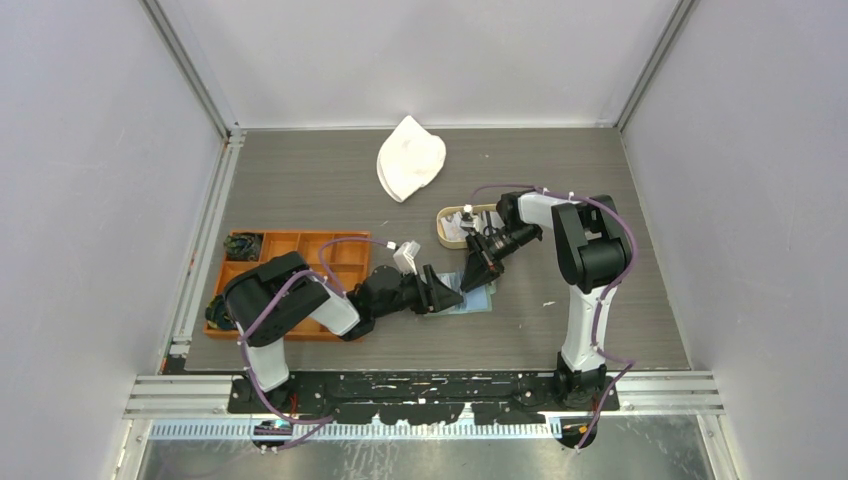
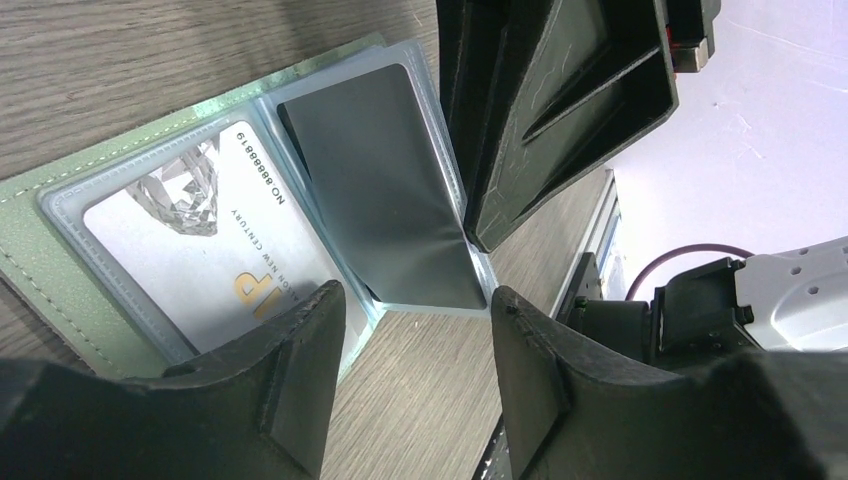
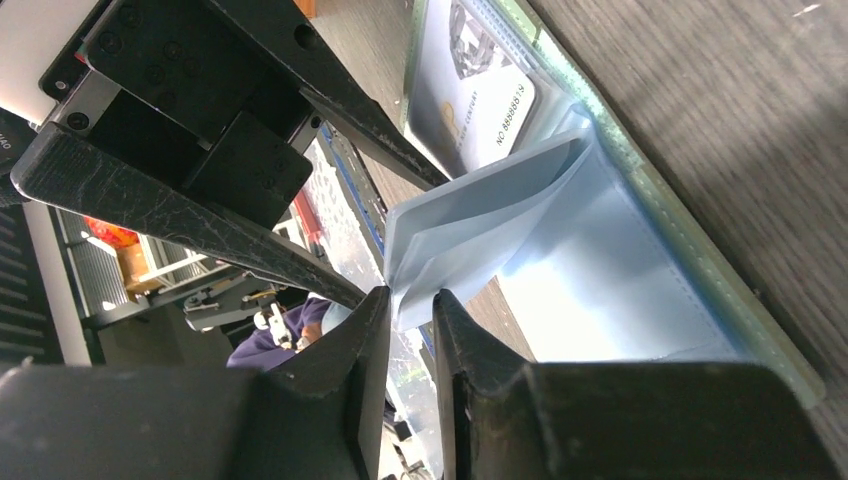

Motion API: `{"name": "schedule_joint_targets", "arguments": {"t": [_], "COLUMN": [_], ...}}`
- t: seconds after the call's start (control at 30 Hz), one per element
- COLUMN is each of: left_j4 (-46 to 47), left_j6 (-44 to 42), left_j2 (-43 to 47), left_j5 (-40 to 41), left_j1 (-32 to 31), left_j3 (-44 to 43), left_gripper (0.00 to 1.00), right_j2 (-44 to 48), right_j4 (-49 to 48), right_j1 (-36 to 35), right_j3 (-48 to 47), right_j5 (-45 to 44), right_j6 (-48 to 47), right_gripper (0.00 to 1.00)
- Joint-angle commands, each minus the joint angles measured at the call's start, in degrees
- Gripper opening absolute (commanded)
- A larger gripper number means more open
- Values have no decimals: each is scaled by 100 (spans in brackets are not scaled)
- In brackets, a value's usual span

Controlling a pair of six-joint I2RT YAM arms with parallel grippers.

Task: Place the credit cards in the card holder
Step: Insert the credit card into the card holder.

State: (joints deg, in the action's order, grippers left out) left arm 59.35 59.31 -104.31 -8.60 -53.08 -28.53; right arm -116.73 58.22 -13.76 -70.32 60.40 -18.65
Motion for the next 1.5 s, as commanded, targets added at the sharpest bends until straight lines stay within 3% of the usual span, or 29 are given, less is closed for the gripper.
{"name": "schedule_joint_targets", "arguments": {"t": [0.0, 0.77, 0.97, 1.13, 1.23, 1.47], "left_j4": [318, 617, 724, 788, 767, 630], "left_j6": [-65, 50, 107, 143, 146, 130], "left_j2": [125, -23, -70, -69, -48, 92], "left_j5": [68, -21, -45, -64, -67, -99], "left_j1": [56, 112, 139, 150, 149, 149], "left_j3": [92, 190, 233, 260, 253, 244], "left_gripper": [54, 51, 50, 50, 50, 50], "right_j2": [247, 506, 1066, 1847, 2314, 2535], "right_j4": [-192, -211, -274, -877, -1450, -2563], "right_j1": [31, 106, 166, 193, 153, -463], "right_j3": [-27, 6, 57, 373, 702, 1186], "right_j5": [-174, -314, -346, -822, -951, -1960], "right_j6": [-111, -231, -342, -118, 68, 623], "right_gripper": [28, 31, 38, 39, 35, 12]}}
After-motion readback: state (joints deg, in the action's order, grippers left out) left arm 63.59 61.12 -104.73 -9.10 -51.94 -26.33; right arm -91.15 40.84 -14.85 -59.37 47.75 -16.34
